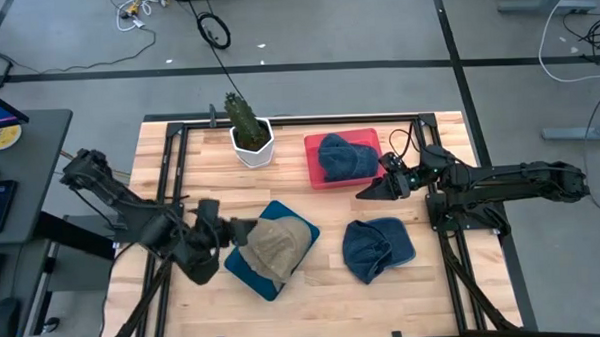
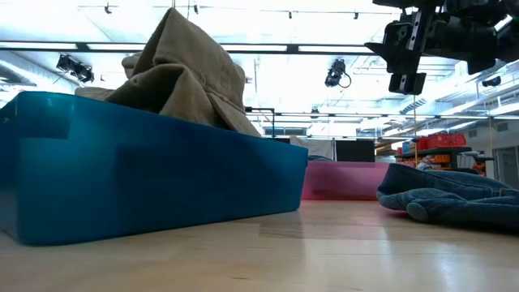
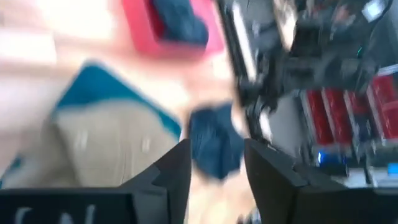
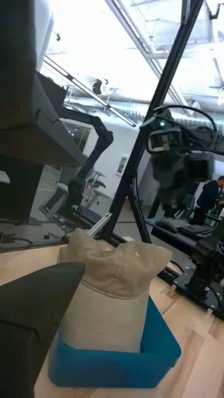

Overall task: Pick & Place hat
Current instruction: Put the blue cap into the red bin

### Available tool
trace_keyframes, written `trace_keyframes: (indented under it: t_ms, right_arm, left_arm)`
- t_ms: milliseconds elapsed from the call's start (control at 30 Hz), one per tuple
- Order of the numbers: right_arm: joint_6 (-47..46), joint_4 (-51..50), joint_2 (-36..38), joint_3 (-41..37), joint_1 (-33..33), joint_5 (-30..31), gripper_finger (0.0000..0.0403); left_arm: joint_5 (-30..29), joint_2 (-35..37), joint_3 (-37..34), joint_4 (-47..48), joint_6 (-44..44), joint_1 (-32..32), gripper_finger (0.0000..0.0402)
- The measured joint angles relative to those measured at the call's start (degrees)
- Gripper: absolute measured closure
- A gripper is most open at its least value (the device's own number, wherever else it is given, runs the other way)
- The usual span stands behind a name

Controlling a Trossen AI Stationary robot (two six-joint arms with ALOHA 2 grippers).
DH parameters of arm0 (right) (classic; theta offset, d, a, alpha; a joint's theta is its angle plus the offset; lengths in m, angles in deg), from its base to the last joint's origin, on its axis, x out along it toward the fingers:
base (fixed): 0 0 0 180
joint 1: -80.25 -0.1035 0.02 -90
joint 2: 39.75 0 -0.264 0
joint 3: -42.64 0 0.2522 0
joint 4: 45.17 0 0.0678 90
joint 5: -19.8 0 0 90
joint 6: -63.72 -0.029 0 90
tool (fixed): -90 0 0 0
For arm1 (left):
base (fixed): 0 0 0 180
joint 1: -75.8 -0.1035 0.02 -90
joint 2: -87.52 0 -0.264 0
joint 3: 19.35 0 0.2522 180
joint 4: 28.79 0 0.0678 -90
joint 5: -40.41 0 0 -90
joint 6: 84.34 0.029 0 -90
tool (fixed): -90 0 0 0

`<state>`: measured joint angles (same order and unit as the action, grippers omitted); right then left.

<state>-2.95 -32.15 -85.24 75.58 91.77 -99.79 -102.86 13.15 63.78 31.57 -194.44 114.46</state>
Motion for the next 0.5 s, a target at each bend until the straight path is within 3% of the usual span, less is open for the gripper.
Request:
trace_keyframes:
  t_ms: [300,500]
  right_arm:
    - [-0.3,1.0,0.0,0.0,0.0,-0.1,0.0137]
    - [-3.4,-0.2,1.8,0.0,0.0,-5.1,0.0164]
  left_arm:
    - [-2.5,0.0,0.0,-4.2,14.0,-10.6,0.0323]
    - [-0.6,0.7,0.0,-11.8,27.1,-14.3,0.0369]
